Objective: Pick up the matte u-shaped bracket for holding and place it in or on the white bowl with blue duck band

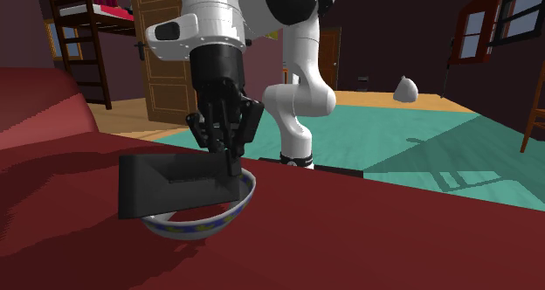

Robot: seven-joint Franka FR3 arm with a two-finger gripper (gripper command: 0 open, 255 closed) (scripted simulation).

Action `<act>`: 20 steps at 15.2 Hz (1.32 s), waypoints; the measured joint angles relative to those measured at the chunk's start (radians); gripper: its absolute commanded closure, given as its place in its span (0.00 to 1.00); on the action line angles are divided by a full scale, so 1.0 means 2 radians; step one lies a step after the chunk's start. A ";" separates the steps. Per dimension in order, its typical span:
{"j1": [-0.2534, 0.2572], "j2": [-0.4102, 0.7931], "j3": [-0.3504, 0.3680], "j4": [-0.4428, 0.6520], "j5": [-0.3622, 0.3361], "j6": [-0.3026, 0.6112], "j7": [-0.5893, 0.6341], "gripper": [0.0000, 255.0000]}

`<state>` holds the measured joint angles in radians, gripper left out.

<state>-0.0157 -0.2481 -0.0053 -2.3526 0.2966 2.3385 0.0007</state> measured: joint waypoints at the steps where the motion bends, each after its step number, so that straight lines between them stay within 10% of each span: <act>1: 0.000 0.000 0.000 0.000 0.000 0.000 0.000 1.00; 20: -0.006 -0.027 0.000 0.067 -0.019 -0.092 0.027 1.00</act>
<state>-0.0273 -0.3023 -0.0049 -2.2180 0.2577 2.1539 0.0550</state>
